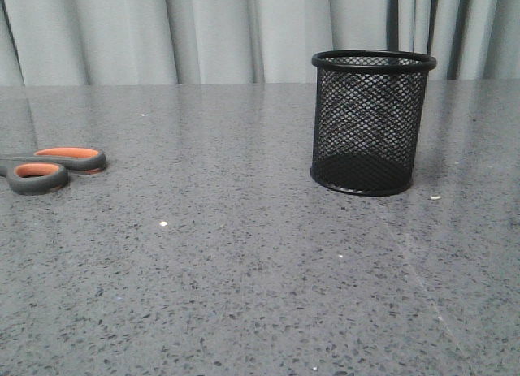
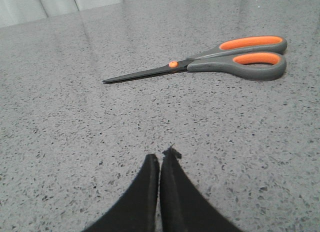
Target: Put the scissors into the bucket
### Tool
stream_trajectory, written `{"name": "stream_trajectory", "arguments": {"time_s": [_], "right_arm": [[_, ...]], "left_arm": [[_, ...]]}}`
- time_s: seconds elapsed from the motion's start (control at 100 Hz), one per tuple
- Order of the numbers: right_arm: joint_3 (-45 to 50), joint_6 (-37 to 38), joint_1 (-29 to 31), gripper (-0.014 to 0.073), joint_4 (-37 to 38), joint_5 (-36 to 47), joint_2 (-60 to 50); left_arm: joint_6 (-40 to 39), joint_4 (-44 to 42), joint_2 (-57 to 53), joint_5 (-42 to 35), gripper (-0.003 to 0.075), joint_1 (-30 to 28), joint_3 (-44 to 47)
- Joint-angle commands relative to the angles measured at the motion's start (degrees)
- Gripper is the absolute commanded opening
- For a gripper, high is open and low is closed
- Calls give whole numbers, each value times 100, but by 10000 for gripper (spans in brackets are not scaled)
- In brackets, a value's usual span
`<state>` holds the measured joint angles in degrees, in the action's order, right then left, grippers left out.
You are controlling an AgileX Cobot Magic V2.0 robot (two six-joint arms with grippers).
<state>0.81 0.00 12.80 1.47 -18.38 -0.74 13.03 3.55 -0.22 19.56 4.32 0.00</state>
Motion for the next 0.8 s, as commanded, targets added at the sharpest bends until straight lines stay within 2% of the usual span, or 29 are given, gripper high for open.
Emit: {"name": "stream_trajectory", "arguments": {"time_s": [0.0, 0.36, 0.48, 0.56, 0.65, 0.71, 0.79], "right_arm": [[25, -33, 28, -74, 87, 128, -115], [25, -33, 28, -74, 101, 173, -115], [25, -33, 28, -74, 256, 610, -115], [25, -33, 28, -74, 214, 1059, -115], [25, -33, 28, -74, -512, 1781, -115], [25, -33, 28, -74, -1661, 2169, -115], [25, -33, 28, -74, -2699, 2324, -115]], "left_arm": [[-9, 66, -138, -201, -20, -23, 228], [-9, 66, -138, -201, -20, -23, 228], [-9, 66, -138, -201, -20, -23, 228], [-9, -277, -138, -217, -20, -23, 228], [-9, -293, -138, -395, -20, -23, 228], [-9, 58, -138, -630, -20, -23, 228], [-20, 733, -138, -1245, -20, -23, 228]]}}
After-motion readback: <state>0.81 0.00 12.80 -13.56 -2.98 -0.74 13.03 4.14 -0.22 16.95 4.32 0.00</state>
